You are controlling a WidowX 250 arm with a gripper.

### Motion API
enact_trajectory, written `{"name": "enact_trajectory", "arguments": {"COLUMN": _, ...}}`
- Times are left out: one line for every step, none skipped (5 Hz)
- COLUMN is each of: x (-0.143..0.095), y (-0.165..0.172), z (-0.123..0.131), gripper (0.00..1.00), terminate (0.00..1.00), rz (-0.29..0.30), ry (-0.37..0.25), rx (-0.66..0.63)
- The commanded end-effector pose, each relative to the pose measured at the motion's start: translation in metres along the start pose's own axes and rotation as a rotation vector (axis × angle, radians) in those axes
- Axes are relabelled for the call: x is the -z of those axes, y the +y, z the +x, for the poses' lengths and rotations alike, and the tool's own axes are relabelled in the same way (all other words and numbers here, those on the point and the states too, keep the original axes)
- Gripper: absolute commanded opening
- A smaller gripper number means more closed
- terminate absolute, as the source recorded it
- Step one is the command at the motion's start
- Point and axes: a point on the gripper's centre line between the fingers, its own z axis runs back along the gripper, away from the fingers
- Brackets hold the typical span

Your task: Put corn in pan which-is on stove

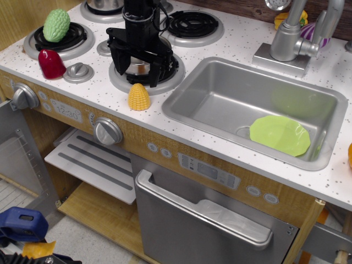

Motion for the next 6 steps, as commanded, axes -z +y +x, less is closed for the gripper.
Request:
{"name": "enact_trajectory", "arguments": {"x": 0.0, "y": 0.0, "z": 0.0, "gripper": 1.0, "terminate": 0.0, "rz": 0.0, "ry": 0.0, "rx": 0.0}}
{"name": "enact_trajectory", "arguments": {"x": 0.002, "y": -0.001, "z": 0.0, "gripper": 1.0, "terminate": 0.0, "rz": -0.012, "ry": -0.003, "rx": -0.001}}
{"name": "enact_trajectory", "arguments": {"x": 0.008, "y": -0.002, "z": -0.002, "gripper": 1.0, "terminate": 0.0, "rz": -0.042, "ry": -0.011, "rx": 0.002}}
{"name": "enact_trajectory", "arguments": {"x": 0.012, "y": -0.003, "z": -0.004, "gripper": 1.0, "terminate": 0.0, "rz": -0.046, "ry": -0.022, "rx": -0.001}}
{"name": "enact_trajectory", "arguments": {"x": 0.019, "y": -0.003, "z": -0.005, "gripper": 1.0, "terminate": 0.0, "rz": -0.054, "ry": -0.037, "rx": -0.003}}
{"name": "enact_trajectory", "arguments": {"x": 0.021, "y": -0.001, "z": -0.004, "gripper": 1.0, "terminate": 0.0, "rz": -0.06, "ry": -0.043, "rx": 0.0}}
